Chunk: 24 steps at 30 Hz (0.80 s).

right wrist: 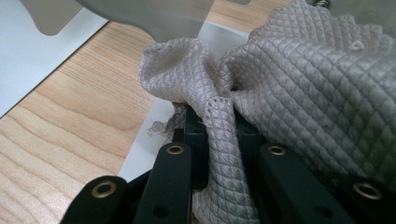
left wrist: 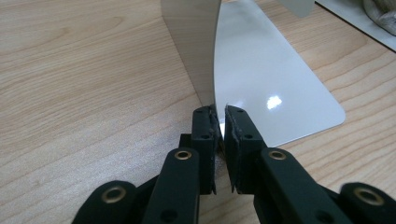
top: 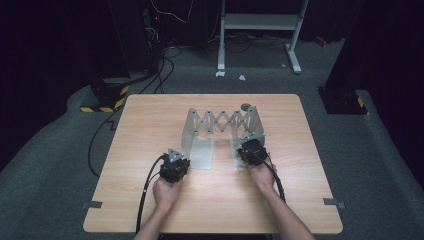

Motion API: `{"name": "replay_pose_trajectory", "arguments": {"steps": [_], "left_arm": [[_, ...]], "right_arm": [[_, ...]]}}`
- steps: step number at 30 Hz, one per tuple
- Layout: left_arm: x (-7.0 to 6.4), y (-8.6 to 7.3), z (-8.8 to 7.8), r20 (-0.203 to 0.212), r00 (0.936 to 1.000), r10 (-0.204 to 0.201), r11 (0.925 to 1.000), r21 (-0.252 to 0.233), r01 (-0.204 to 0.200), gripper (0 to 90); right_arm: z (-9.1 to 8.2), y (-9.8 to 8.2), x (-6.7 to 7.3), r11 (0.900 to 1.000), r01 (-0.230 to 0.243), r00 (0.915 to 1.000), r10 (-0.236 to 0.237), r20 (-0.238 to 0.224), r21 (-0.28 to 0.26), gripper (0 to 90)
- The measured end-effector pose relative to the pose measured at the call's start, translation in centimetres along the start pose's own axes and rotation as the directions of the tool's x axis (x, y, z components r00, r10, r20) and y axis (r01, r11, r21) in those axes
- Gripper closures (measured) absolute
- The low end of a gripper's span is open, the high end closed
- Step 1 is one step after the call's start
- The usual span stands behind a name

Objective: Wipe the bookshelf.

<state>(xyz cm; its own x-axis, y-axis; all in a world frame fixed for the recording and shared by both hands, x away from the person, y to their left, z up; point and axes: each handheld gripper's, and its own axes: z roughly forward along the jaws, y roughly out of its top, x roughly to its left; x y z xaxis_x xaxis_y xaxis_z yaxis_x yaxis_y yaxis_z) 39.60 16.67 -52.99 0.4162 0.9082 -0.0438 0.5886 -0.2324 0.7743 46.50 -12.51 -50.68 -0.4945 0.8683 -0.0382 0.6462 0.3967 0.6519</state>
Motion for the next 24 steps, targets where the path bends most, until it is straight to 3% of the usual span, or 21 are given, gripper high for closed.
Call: {"name": "replay_pose_trajectory", "arguments": {"steps": [5,16,24], "left_arm": [[0.0,0.0,0.0,0.0,1.0,0.001,1.0,0.0,-0.001,82.1],[0.0,0.0,0.0,0.001,1.0,-0.001,1.0,0.0,0.001,82.1],[0.0,0.0,0.0,0.003,1.0,-0.004,1.0,0.0,0.004,82.1]], "right_arm": [[-0.6,0.1,0.7,1.0,0.024,0.9997,-0.023,0.009,-0.015,80.5],[-2.1,2.7,0.7,0.997,0.005,0.9997,-0.003,0.024,-0.073,80.5],[-1.6,3.8,0.7,0.996,-0.013,0.9997,0.015,0.022,-0.085,80.6]]}}
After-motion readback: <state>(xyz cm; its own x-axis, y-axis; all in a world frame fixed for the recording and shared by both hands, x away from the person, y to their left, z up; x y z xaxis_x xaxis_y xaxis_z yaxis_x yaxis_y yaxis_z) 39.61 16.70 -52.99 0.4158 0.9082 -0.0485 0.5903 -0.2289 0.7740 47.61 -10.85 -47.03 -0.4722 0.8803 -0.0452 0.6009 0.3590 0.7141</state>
